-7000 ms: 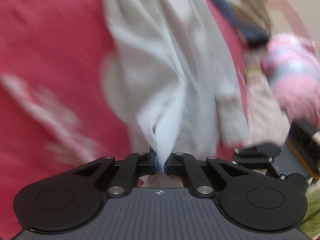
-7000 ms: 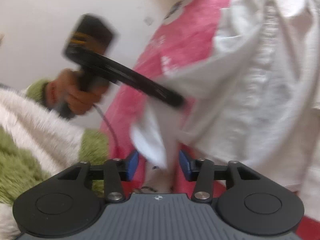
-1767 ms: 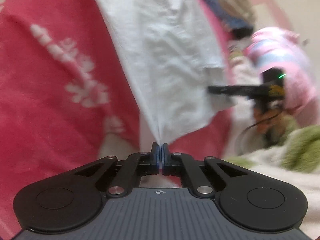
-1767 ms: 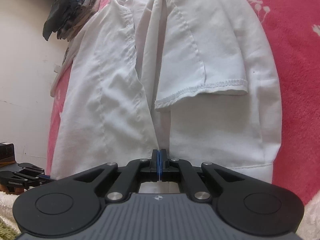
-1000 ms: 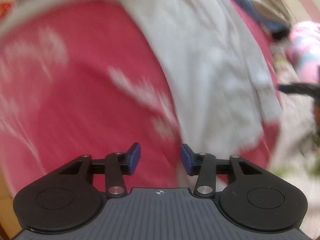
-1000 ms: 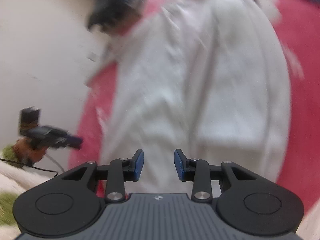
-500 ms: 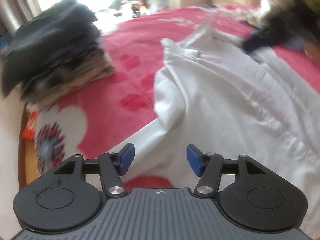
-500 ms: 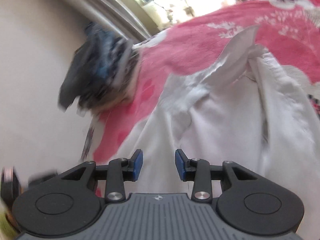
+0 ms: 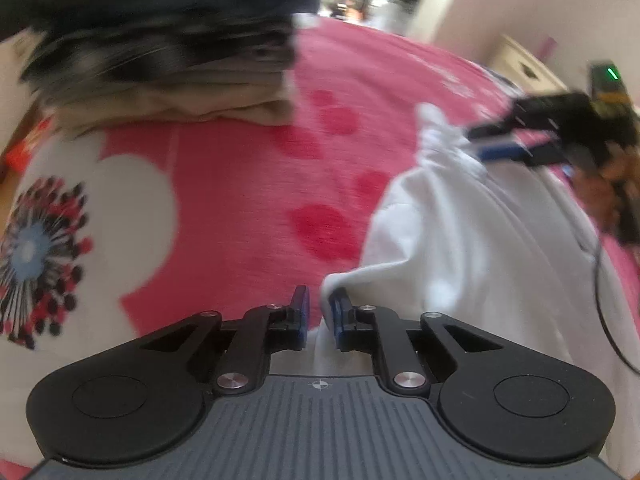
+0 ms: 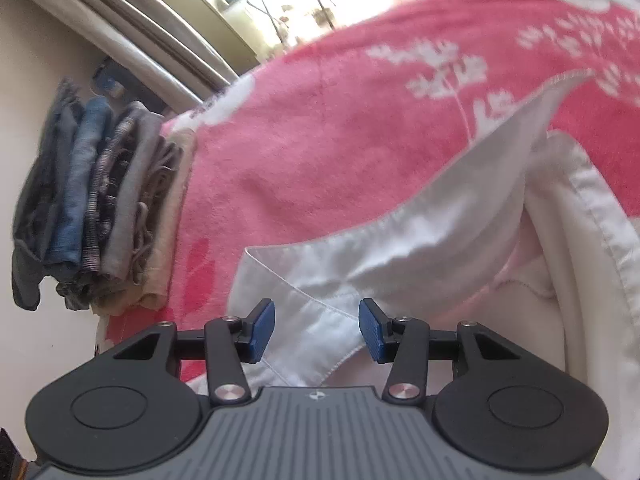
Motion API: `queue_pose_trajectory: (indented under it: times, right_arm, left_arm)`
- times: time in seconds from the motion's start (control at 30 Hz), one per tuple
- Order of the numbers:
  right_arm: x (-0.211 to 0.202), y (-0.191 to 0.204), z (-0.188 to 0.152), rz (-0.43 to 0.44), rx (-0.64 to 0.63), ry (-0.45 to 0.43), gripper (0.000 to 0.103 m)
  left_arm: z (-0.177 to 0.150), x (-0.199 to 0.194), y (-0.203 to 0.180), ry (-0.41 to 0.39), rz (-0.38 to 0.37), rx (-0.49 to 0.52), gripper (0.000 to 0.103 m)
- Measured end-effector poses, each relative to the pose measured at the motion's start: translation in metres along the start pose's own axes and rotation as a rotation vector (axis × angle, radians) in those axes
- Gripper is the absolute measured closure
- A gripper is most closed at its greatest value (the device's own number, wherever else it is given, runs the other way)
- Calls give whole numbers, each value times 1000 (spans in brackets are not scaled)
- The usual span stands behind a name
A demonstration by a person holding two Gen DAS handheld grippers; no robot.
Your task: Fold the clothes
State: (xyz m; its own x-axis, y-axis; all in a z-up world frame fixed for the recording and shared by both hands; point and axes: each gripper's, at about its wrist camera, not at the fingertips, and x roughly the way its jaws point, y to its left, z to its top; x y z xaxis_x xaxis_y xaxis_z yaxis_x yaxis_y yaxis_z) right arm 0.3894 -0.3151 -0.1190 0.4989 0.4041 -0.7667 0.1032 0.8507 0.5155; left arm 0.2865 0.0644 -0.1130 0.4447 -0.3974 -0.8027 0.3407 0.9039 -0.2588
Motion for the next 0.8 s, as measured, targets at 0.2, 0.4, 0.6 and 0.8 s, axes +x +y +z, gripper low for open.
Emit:
queue_pose_trajectory:
  times: [0.2,0.4,0.6,0.8]
  right_arm:
    - [8,-2,-4,2,0,32,57]
    - [-1,12,-12,0,-70,-3,103]
    - [-43,19,-21,-76,-189,-146,103]
    - [-25,-10,-16,16,76,-27,90]
  left_arm:
    - [0,1,9,-18,66,-82,97]
    - [-2,2,3,-24,126,-84,97]
    - [-1,5,3,-24,145,-101,97]
    - [-2,6,1,-22,154,-99,97]
